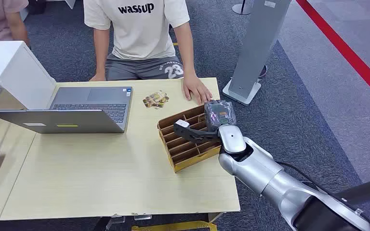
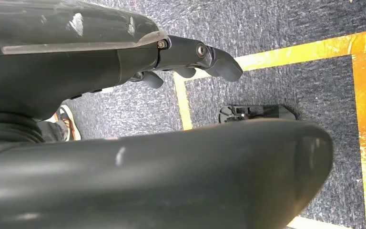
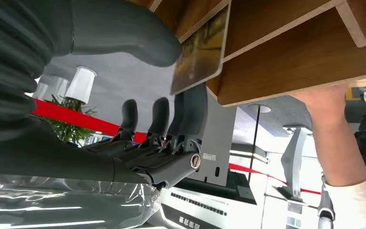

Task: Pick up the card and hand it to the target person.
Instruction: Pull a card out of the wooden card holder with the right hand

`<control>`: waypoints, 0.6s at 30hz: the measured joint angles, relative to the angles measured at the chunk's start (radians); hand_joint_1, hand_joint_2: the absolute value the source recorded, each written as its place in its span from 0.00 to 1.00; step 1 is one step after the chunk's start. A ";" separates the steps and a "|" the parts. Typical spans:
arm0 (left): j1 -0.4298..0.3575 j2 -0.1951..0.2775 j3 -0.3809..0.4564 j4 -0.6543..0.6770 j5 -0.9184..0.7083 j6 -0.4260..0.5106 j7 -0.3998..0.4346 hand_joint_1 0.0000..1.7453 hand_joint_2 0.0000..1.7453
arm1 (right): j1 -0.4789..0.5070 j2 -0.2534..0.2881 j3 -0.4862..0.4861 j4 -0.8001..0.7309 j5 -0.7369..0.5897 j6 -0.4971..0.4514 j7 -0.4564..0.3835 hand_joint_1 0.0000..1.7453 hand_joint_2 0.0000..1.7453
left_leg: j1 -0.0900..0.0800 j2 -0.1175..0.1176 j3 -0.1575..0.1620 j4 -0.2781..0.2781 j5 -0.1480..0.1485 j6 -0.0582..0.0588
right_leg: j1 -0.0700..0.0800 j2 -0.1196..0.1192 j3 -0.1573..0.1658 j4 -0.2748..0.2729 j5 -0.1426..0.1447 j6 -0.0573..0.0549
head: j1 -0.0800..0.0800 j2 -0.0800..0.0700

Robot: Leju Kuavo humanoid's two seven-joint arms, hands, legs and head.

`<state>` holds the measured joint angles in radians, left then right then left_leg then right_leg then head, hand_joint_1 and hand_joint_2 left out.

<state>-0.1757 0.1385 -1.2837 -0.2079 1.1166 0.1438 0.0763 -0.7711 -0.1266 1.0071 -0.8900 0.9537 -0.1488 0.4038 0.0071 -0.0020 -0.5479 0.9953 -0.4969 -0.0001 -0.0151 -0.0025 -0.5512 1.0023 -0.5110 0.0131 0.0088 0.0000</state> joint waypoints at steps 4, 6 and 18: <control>0.000 0.000 0.000 0.000 0.000 0.000 0.000 0.00 0.00 | 0.000 0.000 0.000 0.000 0.000 -0.001 0.001 0.59 1.00 | 0.000 0.000 0.000 0.000 0.000 0.000 | 0.000 0.000 0.000 0.000 0.000 0.000 | 0.000 0.000; 0.000 0.000 0.000 0.000 0.000 0.000 0.000 0.00 0.00 | 0.000 0.000 0.000 0.000 0.000 -0.001 0.001 0.61 1.00 | 0.000 0.000 0.000 0.000 0.000 0.000 | 0.000 0.000 0.000 0.000 0.000 0.000 | 0.000 0.000; 0.000 0.000 0.000 0.000 0.000 0.000 0.000 0.00 0.00 | 0.000 0.000 0.001 0.000 -0.009 -0.001 0.000 0.78 1.00 | 0.000 0.000 0.000 0.000 0.000 0.000 | 0.000 0.000 0.000 0.000 0.000 0.000 | 0.000 0.000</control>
<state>-0.1756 0.1385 -1.2837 -0.2079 1.1167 0.1442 0.0759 -0.7714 -0.1266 1.0078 -0.8900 0.9443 -0.1502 0.4042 0.0071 -0.0020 -0.5479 0.9953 -0.4969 -0.0001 -0.0151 -0.0024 -0.5511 1.0023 -0.5110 0.0131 0.0092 0.0000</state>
